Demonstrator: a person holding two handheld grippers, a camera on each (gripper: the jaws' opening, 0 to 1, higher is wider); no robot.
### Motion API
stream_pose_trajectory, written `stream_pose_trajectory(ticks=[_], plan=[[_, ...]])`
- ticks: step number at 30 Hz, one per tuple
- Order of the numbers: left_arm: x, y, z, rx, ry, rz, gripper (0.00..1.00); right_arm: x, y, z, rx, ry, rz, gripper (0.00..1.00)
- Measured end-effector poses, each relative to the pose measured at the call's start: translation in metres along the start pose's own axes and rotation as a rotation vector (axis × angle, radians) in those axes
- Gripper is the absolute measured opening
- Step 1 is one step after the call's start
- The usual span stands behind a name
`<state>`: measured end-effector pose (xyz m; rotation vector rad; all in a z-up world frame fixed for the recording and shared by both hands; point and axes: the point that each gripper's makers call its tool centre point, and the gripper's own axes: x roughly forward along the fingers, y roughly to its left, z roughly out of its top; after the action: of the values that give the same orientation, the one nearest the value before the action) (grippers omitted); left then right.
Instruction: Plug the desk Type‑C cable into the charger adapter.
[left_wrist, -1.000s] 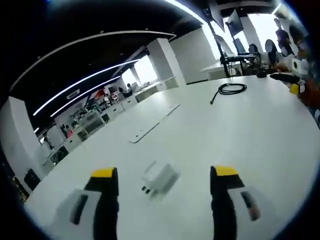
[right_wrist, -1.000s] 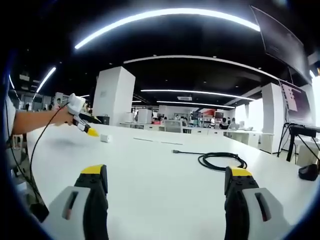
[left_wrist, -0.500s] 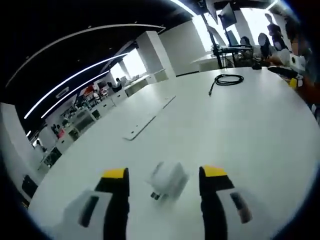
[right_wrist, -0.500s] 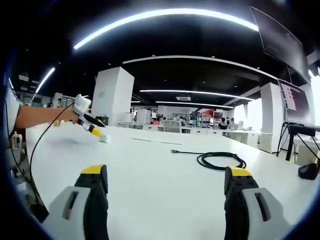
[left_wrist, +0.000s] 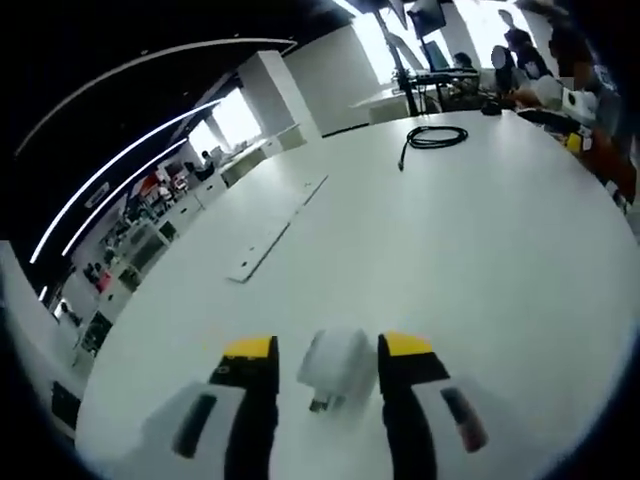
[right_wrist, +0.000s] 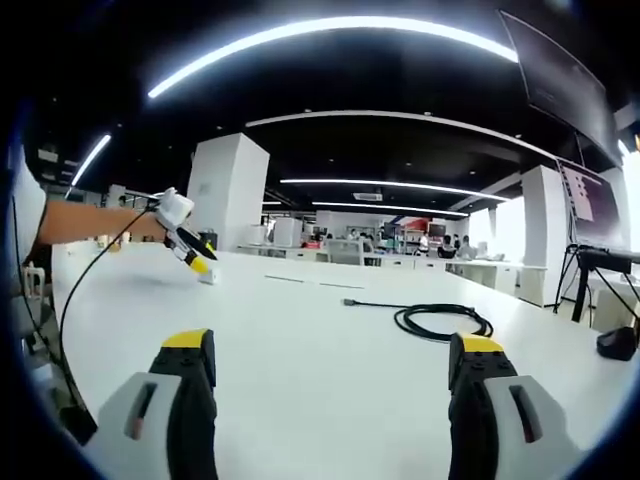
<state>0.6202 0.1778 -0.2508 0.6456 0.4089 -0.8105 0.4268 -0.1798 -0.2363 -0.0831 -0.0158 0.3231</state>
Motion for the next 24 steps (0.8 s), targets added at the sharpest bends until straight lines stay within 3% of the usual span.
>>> stream_pose_trajectory(ticks=[6,11,24], plan=[[0.008,0.014,-0.006,0.019,0.045,-0.042,0.33,0.000,-0.001,0.001,0.000,-0.003,-0.001,0.98],[0.009,-0.001,-0.005,0.030,0.074,-0.083,0.30,0.000,-0.001,0.001,0.001,-0.005,0.000,0.98],[0.018,-0.002,-0.014,0.057,0.191,-0.183,0.26,0.000,-0.003,0.001,0.005,-0.005,-0.003,0.97]])
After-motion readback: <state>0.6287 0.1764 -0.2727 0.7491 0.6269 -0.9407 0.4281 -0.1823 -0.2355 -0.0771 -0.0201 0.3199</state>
